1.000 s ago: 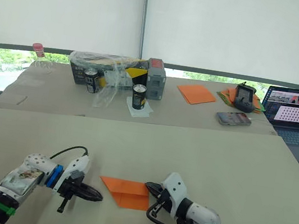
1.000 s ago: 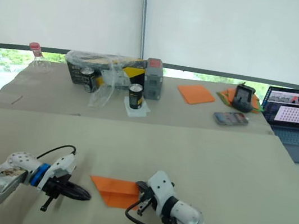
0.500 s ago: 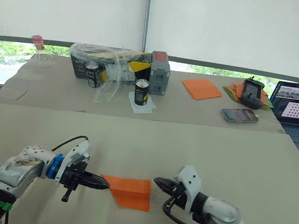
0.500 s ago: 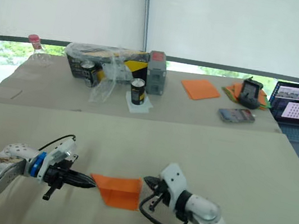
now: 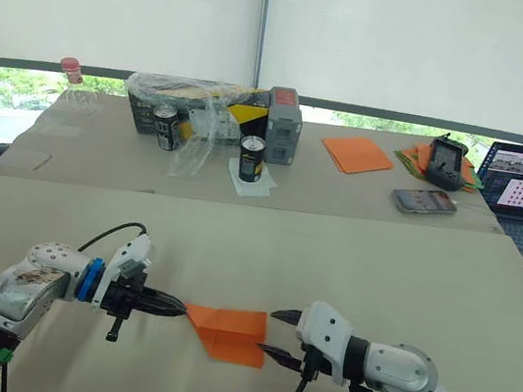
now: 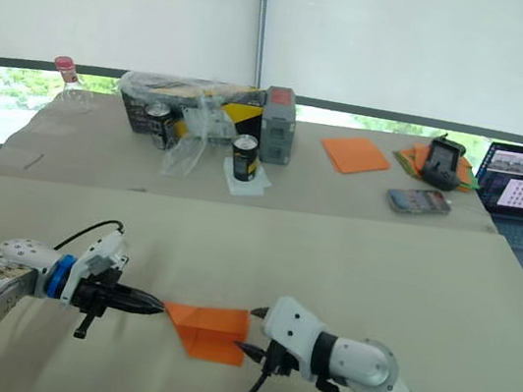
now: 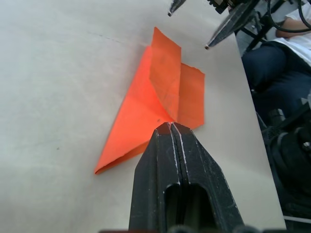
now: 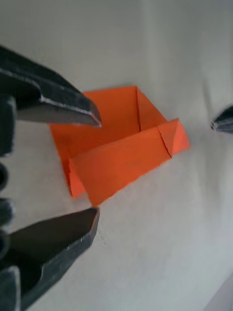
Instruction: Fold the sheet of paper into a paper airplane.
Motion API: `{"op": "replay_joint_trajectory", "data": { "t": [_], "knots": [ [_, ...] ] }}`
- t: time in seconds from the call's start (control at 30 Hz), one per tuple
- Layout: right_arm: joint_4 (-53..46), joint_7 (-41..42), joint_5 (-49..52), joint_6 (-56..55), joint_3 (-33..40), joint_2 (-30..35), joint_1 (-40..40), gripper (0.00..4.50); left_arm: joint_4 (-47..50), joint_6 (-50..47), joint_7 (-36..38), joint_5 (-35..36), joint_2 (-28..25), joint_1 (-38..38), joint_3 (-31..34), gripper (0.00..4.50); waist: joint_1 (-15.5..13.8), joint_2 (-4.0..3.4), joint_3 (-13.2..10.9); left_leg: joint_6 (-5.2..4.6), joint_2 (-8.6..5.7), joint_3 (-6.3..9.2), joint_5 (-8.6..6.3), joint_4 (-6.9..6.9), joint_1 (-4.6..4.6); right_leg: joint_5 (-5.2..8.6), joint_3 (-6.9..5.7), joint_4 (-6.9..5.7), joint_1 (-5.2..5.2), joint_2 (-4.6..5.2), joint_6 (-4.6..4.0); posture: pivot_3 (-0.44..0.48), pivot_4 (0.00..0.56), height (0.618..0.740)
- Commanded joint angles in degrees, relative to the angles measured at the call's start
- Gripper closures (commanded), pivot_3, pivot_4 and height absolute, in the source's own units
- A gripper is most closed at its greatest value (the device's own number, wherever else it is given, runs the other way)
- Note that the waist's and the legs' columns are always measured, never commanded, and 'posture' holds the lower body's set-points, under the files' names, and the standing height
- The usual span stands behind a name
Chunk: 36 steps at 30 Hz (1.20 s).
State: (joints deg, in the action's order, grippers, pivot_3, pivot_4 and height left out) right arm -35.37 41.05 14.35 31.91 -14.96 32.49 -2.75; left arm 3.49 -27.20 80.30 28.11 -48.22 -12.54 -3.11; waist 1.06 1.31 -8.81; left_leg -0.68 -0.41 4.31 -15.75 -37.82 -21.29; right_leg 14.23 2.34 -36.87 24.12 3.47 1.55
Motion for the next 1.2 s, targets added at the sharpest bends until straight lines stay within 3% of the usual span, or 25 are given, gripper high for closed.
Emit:
{"op": "replay_joint_trajectory", "data": {
  "t": [0.03, 0.23, 0.67, 0.97, 1.2],
  "knots": [
    [1.42, -0.90, 9.55, 8.09, 6.18, -3.06, 0.17, 1.59, 3.29, 0.23, -1.45, 0.99, -0.31, 1.17, 2.15, 4.50, -0.11, -0.02, -0.02, 0.00, 0.01, -0.01, 0.00, -0.01, -0.01, 0.00, 0.03, -0.03, 0.01, 0.02, -0.01, 0.000, 0.150, 0.739],
    [5.57, 1.34, 17.42, 14.83, 10.57, -3.28, -3.27, 1.59, 5.49, 1.64, -3.25, 1.33, -0.09, 3.96, 4.01, 4.50, -0.21, -0.05, -0.06, 0.00, -0.03, -0.03, 0.00, -0.02, -0.01, -0.01, 0.04, -0.02, 0.02, 0.07, -0.01, 0.000, 0.150, 0.739],
    [13.76, 8.22, 18.98, 15.45, 4.32, -2.27, -8.75, 1.59, 9.55, 1.29, -7.14, 2.94, 0.48, 7.98, 7.48, 4.50, -0.16, -0.07, -0.07, 0.00, -0.02, -0.05, 0.00, -0.03, 0.01, -0.01, 0.03, -0.12, 0.03, 0.02, -0.01, 0.000, 0.150, 0.739],
    [19.40, 12.51, 17.29, 11.61, 1.31, -3.31, -12.76, 4.46, 9.32, 0.44, -7.43, 5.33, -0.11, 8.77, 10.50, 4.50, -0.20, -0.07, -0.07, 0.00, -0.01, -0.04, 0.00, -0.05, 0.01, -0.02, 0.03, -0.15, 0.04, 0.04, -0.02, 0.000, 0.150, 0.739],
    [19.03, 16.22, 16.90, 6.96, 3.02, -2.58, -18.68, 4.46, 8.40, -2.82, -7.05, 9.00, -0.78, 7.64, 13.42, 4.50, 0.02, -0.07, -0.07, 0.01, -0.01, -0.04, 0.00, -0.06, 0.02, -0.02, 0.03, -0.18, 0.06, 0.04, -0.03, 0.000, 0.150, 0.739]
  ]
}}
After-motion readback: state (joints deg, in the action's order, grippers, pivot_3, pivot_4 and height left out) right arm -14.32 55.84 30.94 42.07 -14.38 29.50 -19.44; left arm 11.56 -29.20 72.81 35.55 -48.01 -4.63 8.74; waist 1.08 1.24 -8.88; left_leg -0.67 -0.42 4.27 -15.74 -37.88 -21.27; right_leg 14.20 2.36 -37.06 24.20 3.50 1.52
